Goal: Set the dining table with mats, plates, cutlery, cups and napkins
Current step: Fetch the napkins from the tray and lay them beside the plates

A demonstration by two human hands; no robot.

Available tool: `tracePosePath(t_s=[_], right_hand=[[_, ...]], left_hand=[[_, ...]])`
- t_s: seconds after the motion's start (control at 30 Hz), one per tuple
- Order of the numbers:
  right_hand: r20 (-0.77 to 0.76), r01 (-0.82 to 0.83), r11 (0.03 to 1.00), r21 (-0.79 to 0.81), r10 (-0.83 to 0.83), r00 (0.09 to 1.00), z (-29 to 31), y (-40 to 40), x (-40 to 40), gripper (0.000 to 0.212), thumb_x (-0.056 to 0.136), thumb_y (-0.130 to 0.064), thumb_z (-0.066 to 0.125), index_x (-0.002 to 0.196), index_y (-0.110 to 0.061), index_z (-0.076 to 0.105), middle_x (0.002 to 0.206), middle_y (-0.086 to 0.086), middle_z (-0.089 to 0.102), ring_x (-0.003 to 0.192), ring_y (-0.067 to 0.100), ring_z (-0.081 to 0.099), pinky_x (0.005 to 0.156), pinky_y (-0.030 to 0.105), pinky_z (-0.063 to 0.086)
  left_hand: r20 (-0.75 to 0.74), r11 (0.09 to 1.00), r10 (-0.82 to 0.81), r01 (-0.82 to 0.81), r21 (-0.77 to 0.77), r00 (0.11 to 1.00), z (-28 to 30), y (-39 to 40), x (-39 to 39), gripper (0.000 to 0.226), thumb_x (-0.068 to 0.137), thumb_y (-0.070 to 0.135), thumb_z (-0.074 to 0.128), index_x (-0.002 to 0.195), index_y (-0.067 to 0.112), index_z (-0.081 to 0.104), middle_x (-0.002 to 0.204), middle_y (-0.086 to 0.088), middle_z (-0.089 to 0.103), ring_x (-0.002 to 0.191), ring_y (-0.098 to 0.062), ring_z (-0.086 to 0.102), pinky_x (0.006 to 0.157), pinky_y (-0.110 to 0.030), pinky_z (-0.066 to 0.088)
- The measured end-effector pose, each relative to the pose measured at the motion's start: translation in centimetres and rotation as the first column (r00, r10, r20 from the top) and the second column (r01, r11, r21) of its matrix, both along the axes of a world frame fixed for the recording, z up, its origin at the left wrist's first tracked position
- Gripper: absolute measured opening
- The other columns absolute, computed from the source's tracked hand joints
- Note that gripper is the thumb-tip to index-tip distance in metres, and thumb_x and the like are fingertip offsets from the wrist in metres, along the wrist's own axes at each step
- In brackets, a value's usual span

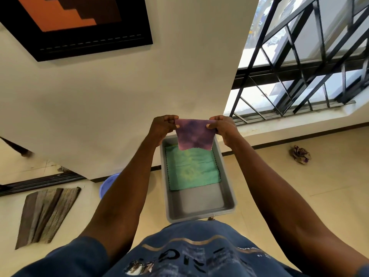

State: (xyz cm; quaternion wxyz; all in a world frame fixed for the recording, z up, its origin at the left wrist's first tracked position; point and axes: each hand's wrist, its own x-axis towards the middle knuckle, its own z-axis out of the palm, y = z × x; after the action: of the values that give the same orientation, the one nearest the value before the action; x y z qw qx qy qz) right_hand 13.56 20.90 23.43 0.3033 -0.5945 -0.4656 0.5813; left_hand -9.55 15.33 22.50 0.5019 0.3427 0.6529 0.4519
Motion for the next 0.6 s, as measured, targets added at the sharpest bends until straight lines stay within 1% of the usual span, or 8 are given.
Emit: tracePosePath(t_s=[0.07,0.13,0.2,0.27,0.33,0.4,0.47,0.6], right_hand=[[0.078,-0.020,0.999,0.047,0.016,0.997,0.2,0.4,0.2,0.022,0.071,0.001,0.070,0.092,-0.004,0.067,0.092,0.012,0.069,0.091,0.026,0.066,0.084,0.041,0.057],[0.113,-0.060,0.995,0.078,0.051,0.992,0.7,0.7,0.3,0.023,0.073,0.002,0.068,0.095,-0.005,0.067,0.094,0.011,0.068,0.093,0.026,0.065,0.084,0.041,0.057],[0.139,-0.103,0.990,0.100,0.089,0.986,1.2,0.9,0.4,0.024,0.073,0.005,0.066,0.093,-0.008,0.065,0.094,0.010,0.066,0.093,0.026,0.064,0.082,0.040,0.056],[0.176,-0.128,0.985,0.120,0.105,0.979,1.7,1.1,0.5,0.026,0.072,0.006,0.064,0.093,-0.010,0.064,0.093,0.010,0.065,0.093,0.025,0.062,0.076,0.037,0.055],[0.198,-0.107,0.985,0.133,0.079,0.977,1.9,1.2,0.4,0.031,0.076,0.005,0.065,0.103,-0.010,0.062,0.099,0.009,0.064,0.095,0.023,0.061,0.070,0.031,0.053],[0.164,-0.055,0.990,0.132,0.033,0.986,2.0,1.3,0.4,0.038,0.081,0.000,0.069,0.117,-0.011,0.059,0.111,0.008,0.062,0.101,0.021,0.060,0.074,0.030,0.054],[0.093,-0.009,0.993,0.121,-0.002,0.996,2.0,1.4,0.5,0.038,0.084,-0.004,0.071,0.119,-0.011,0.058,0.116,0.009,0.060,0.104,0.023,0.062,0.080,0.034,0.058],[-0.042,0.067,0.998,0.007,-0.066,0.997,2.2,1.4,0.6,0.026,0.087,-0.007,0.070,0.111,-0.011,0.064,0.103,0.010,0.067,0.095,0.023,0.065,0.071,0.028,0.055]], left_hand=[[-0.053,0.999,0.030,-0.028,0.030,0.998,0.2,0.3,0.2,0.035,0.073,-0.011,0.074,0.106,0.001,0.070,0.086,-0.005,0.071,0.086,-0.021,0.066,0.089,-0.036,0.056],[-0.119,0.997,0.039,-0.031,0.068,0.992,0.3,0.5,0.4,0.026,0.072,-0.009,0.077,0.092,0.008,0.073,0.081,-0.003,0.072,0.081,-0.019,0.068,0.090,-0.037,0.056],[-0.167,0.996,0.032,-0.017,0.092,0.985,0.6,0.7,0.5,0.023,0.072,-0.004,0.079,0.083,0.015,0.074,0.080,-0.001,0.073,0.080,-0.017,0.068,0.086,-0.034,0.056],[-0.179,0.994,0.023,-0.003,0.108,0.984,0.8,0.8,0.5,0.018,0.074,0.000,0.079,0.085,0.013,0.074,0.079,-0.001,0.072,0.076,-0.014,0.066,0.078,-0.028,0.054],[-0.190,0.992,0.022,0.002,0.126,0.982,1.2,0.8,0.5,0.015,0.076,0.002,0.078,0.089,0.008,0.073,0.079,-0.001,0.071,0.073,-0.010,0.065,0.070,-0.020,0.049],[-0.191,0.989,0.031,-0.003,0.146,0.981,1.5,0.9,0.6,0.012,0.078,0.004,0.078,0.087,0.008,0.073,0.078,0.000,0.070,0.070,-0.006,0.064,0.065,-0.015,0.047],[-0.171,0.988,0.045,-0.018,0.156,0.984,1.7,0.9,0.5,0.009,0.079,0.005,0.077,0.081,0.012,0.072,0.076,0.001,0.069,0.068,-0.004,0.063,0.063,-0.014,0.047],[-0.135,0.991,0.038,-0.019,0.134,0.990,1.9,1.0,0.1,0.010,0.084,0.010,0.074,0.077,0.014,0.067,0.080,0.000,0.069,0.076,-0.013,0.062,0.071,-0.027,0.051]])
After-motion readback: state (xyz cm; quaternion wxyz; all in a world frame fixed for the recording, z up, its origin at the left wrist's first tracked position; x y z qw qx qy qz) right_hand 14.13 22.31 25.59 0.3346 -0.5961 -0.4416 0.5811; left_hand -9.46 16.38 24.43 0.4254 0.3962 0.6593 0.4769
